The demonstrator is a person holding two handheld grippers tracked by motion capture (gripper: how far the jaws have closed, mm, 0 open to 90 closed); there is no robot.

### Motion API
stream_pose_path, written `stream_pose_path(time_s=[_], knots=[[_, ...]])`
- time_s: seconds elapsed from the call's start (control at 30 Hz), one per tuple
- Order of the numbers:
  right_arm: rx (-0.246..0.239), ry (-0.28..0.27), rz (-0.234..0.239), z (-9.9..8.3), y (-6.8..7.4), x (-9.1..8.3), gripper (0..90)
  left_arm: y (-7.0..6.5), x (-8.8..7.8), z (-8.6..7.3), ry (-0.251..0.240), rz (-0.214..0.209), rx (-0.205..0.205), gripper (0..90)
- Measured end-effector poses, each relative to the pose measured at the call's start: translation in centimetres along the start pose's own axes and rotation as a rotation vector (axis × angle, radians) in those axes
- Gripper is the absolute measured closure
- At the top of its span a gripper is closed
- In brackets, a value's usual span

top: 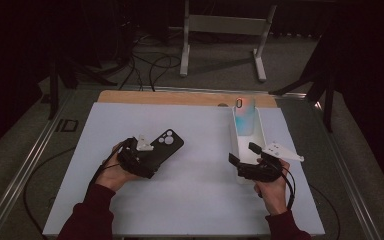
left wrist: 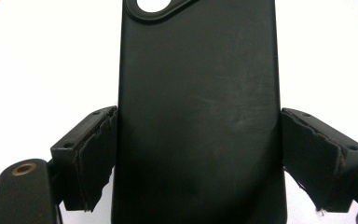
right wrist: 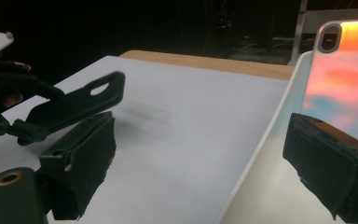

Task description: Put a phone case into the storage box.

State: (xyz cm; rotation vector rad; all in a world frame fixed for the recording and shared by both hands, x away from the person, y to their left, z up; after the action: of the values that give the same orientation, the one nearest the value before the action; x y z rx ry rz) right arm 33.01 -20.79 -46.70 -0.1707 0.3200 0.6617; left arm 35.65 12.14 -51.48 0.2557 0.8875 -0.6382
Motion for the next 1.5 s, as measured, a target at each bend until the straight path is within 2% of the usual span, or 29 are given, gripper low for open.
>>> stream_pose_path(time_s=[0.33, 0.47, 0.67, 0.9, 1.23, 1.4, 1.43, 1.5], knots=[[0.020, 0.009, 0.013, 0.2, 0.0, 0.1, 8.8, -1.2, -0.9, 1.3, -0.071, -0.034, 0.029, 15.2], [0.005, 0.013, 0.020, 0.6, 0.1, 0.2, 8.8, -1.5, -1.2, 1.8, -0.089, -0.045, 0.040, 15.2], [0.015, 0.013, 0.038, 1.0, 0.1, 0.4, 10.0, -2.1, -1.6, 2.6, -0.118, -0.058, 0.059, 15.2], [0.003, 0.020, 0.066, 1.1, 0.4, 0.8, 9.4, -3.1, -1.8, 3.7, -0.162, -0.077, 0.084, 15.2], [-0.008, 0.017, 0.109, 2.3, 1.2, 1.4, 9.3, -5.7, -1.8, 5.4, -0.197, -0.110, 0.148, 15.2], [-0.004, 0.019, 0.114, 2.7, 1.5, 1.8, 9.3, -6.6, -1.8, 5.8, -0.203, -0.115, 0.173, 15.1], [0.000, 0.023, 0.116, 2.8, 1.6, 1.9, 9.3, -7.2, -1.8, 6.1, -0.209, -0.123, 0.184, 15.1], [0.009, 0.018, 0.144, 3.3, 2.1, 2.2, 9.5, -7.7, -1.8, 6.4, -0.217, -0.132, 0.192, 15.1]])
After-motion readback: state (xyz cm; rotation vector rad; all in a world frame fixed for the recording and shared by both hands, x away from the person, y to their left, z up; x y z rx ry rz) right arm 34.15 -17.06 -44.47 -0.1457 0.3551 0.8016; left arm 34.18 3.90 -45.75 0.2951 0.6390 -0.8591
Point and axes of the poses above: each handheld gripper's, and its own axes: x roughly forward along the jaws, z roughly out of its top, y roughly to its left, the point moved 6 cm from there along x, roughly forward along the jaws, and after that the axes turned 14 degrees about -x, right-handed, at the moved point
